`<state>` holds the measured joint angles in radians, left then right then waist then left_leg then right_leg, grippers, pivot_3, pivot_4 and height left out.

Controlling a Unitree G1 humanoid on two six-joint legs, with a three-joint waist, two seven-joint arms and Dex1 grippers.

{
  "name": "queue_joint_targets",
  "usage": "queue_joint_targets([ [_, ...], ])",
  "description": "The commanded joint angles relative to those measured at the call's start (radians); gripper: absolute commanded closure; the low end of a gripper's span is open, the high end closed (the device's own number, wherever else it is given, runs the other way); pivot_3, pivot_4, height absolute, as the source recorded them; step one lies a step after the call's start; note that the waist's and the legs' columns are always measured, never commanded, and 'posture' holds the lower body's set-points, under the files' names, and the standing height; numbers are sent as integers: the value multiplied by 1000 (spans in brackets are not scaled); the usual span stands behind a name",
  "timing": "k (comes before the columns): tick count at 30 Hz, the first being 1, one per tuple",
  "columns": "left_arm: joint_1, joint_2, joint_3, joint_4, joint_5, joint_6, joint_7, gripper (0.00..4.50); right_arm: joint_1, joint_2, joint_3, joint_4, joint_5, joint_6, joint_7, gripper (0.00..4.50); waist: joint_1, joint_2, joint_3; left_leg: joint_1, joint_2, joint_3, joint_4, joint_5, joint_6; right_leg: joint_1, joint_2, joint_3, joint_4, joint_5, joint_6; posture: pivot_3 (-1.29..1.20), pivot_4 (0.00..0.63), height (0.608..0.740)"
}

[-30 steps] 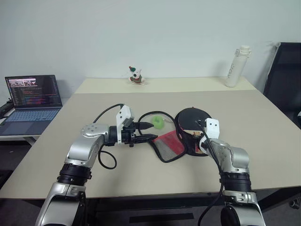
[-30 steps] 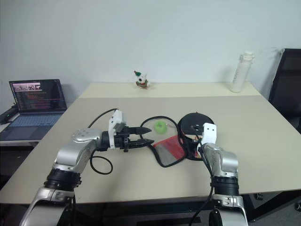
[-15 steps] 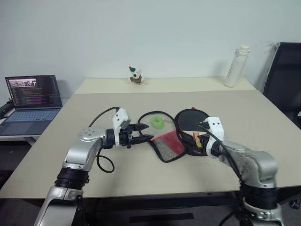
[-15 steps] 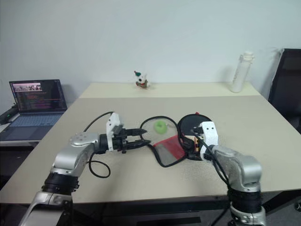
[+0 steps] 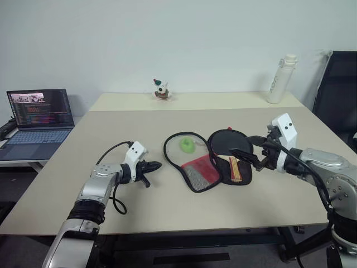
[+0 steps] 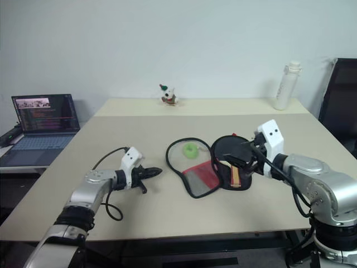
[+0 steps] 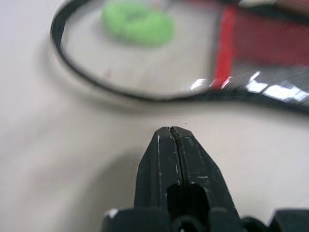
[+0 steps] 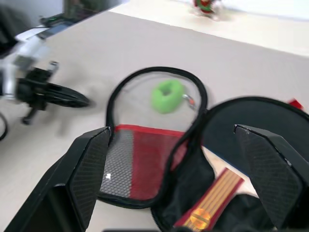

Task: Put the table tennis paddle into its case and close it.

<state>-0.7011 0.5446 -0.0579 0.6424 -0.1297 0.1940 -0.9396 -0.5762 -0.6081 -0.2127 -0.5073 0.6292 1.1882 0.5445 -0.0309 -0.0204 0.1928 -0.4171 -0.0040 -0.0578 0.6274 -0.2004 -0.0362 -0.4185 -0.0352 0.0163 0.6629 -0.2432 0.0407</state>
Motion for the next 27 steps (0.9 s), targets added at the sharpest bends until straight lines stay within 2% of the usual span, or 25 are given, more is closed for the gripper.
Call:
queue_joint_targets([
  [1,-60,-28,-13,75,32,-62,12,4468,19,-32,16,-46,20,-50,35,0,1,0,0,0,0,0,0,0,0,0,0,0,0,0,0,0,150,740],
  [8,-162,-97,-25,260,58,-148,-37,4468,101,-110,20,-93,77,-120,144,0,3,-1,0,-1,-1,0,1,0,0,0,0,0,-1,0,1,0,150,740],
  [14,-246,-163,-27,373,82,-204,-51,4468,111,-137,19,-80,76,-148,140,0,3,-2,0,0,-1,0,1,0,0,0,0,0,0,0,1,0,150,740],
  [21,-365,-272,-25,350,65,-222,-90,4468,133,-177,-20,-71,85,-129,126,0,4,-4,2,-2,-1,0,1,0,0,0,0,0,-1,1,1,0,150,740],
  [27,-513,-422,3,345,20,-206,-79,4468,168,-258,-87,-55,100,-91,119,0,8,-7,4,-3,-2,0,2,0,0,0,-1,0,-3,1,2,0,150,740],
])
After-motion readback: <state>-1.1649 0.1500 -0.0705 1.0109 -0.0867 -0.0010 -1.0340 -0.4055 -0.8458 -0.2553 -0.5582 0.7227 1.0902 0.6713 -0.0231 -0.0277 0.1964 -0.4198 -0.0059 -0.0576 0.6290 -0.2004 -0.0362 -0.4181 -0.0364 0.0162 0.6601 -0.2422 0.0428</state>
